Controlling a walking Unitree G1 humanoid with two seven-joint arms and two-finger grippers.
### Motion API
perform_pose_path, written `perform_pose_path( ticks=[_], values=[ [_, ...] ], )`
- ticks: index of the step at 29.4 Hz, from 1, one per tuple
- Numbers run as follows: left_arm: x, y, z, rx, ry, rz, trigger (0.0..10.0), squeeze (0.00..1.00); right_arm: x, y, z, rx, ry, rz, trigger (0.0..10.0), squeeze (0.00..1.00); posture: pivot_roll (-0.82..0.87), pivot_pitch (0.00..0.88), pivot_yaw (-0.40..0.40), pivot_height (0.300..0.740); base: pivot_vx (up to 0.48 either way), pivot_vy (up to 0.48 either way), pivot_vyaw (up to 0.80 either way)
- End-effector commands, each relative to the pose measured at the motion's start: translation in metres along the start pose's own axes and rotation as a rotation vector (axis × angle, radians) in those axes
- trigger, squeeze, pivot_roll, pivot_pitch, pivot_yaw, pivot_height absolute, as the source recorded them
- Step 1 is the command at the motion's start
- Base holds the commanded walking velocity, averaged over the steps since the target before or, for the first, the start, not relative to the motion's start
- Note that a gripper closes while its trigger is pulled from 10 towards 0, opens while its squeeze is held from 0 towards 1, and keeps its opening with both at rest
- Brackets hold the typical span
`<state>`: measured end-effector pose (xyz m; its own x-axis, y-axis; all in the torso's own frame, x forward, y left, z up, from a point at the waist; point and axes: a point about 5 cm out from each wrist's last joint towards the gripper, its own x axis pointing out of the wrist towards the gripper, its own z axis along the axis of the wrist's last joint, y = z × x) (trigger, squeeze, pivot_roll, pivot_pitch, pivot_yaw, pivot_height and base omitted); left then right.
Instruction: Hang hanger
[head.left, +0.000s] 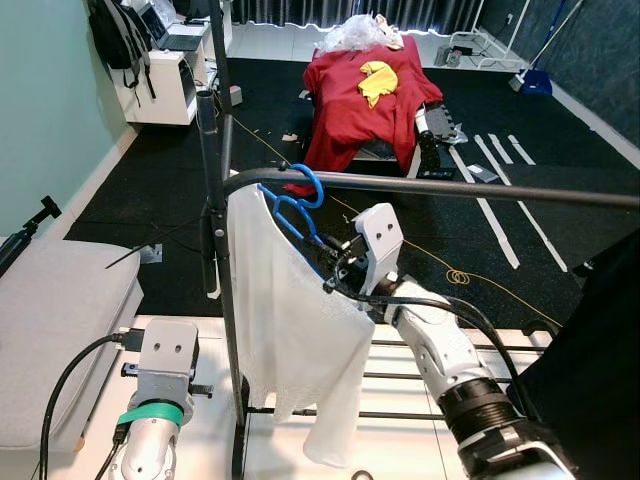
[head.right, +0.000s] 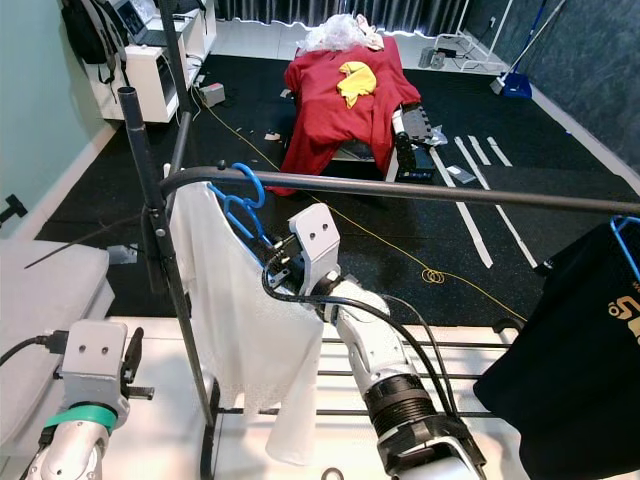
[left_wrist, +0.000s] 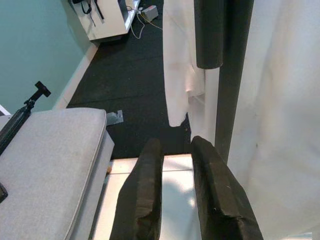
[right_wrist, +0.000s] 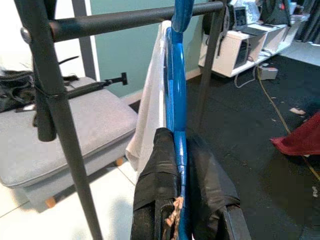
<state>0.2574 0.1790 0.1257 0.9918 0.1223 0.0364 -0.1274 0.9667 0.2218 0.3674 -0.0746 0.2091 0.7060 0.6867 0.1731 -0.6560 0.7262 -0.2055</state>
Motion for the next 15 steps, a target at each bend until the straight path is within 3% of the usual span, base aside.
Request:
perform_pose_path(
  ticks=[1, 6, 10, 11, 12, 15],
  values=[
    [-0.002, -0.002, -0.005, 0.007, 0.027, -0.011, 10.0, 0.00, -0.001, 0.000, -0.009, 0.002, 0.058, -0.007, 0.0, 0.00, -0.07, 0.120, 0.012, 0.740, 0.000, 0.000, 0.00],
    [-0.001, -0.004, -0.006, 0.010, 0.027, -0.022, 10.0, 0.00, 0.004, 0.005, 0.032, -0.072, -0.058, 0.015, 0.0, 0.00, -0.08, 0.115, 0.013, 0.740, 0.000, 0.000, 0.00],
    [-0.002, -0.005, -0.006, 0.010, 0.027, -0.024, 10.0, 0.00, -0.001, 0.012, 0.049, -0.060, -0.117, 0.012, 0.0, 0.00, -0.08, 0.117, 0.007, 0.740, 0.000, 0.000, 0.00],
    [-0.002, -0.004, -0.006, 0.009, 0.028, -0.024, 10.0, 0.00, -0.007, 0.017, 0.054, -0.034, -0.142, -0.004, 4.7, 0.00, -0.08, 0.119, 0.006, 0.740, 0.000, 0.000, 0.00],
    [-0.002, -0.004, -0.006, 0.009, 0.030, -0.022, 10.0, 0.00, -0.012, 0.020, 0.056, -0.008, -0.159, -0.023, 10.0, 0.00, -0.08, 0.120, 0.006, 0.740, 0.000, 0.000, 0.00],
    [-0.003, -0.003, -0.007, 0.009, 0.031, -0.021, 10.0, 0.00, -0.018, 0.025, 0.057, 0.015, -0.175, -0.044, 10.0, 0.00, -0.08, 0.122, 0.006, 0.740, 0.000, 0.000, 0.00]
  ],
)
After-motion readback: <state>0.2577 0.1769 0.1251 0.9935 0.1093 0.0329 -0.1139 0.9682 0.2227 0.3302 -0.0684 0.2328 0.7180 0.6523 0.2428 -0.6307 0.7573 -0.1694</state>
